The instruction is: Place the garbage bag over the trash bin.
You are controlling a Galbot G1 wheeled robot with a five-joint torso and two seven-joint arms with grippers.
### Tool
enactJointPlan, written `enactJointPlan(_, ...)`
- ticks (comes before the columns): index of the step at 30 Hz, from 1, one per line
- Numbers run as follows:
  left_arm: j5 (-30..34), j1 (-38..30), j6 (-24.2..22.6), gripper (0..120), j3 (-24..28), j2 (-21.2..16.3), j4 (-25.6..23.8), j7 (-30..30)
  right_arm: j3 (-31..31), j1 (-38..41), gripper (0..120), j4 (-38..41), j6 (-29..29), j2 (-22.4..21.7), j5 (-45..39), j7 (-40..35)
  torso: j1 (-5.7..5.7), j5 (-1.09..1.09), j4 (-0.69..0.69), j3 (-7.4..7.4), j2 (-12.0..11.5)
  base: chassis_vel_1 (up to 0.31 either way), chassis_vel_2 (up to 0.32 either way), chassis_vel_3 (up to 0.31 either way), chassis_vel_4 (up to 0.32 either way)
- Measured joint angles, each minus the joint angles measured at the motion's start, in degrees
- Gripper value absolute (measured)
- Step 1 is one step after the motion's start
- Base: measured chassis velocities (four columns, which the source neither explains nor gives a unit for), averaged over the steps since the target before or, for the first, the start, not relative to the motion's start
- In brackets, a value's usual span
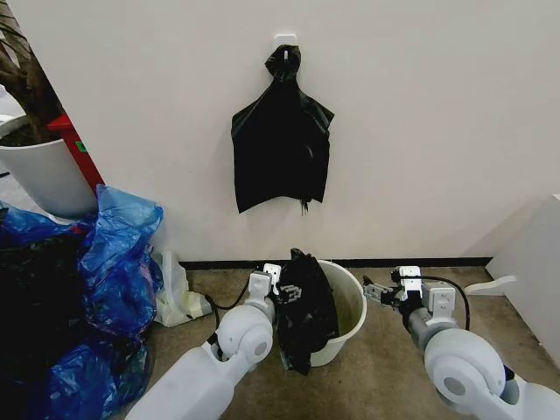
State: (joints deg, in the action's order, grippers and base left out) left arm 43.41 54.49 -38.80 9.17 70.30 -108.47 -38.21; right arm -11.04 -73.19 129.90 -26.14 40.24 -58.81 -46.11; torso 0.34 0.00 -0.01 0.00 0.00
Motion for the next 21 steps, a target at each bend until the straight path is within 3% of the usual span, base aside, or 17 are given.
enactJointPlan(13, -1.5, -0.4, 1.3, 93, 2.4, 1.9, 5.0, 0.9, -0.6, -0.5, 100, 0.8, -0.2, 0.9, -4.4, -5.4, 0.0, -0.01, -0.01, 0.0, 0.0, 0.0, 0.0, 0.0, 0.0)
enactJointPlan(17, -1.7, -0.8, 2.0, 75, 3.4, 2.3, 6.2, 0.7, -1.3, -1.4, 100, 1.4, -0.2, 0.6, -4.7, -6.1, 0.0, 0.0, -0.01, 0.0, 0.0, 0.0, 0.0, 0.0, 0.0)
enactJointPlan(21, -1.7, -0.8, 2.2, 66, 3.7, 2.5, 6.7, 0.3, -1.3, -1.4, 100, 1.5, -0.1, 0.5, -4.7, -6.2, 0.0, 0.01, 0.0, -0.01, 0.0, 0.0, 0.0, 0.0, 0.0)
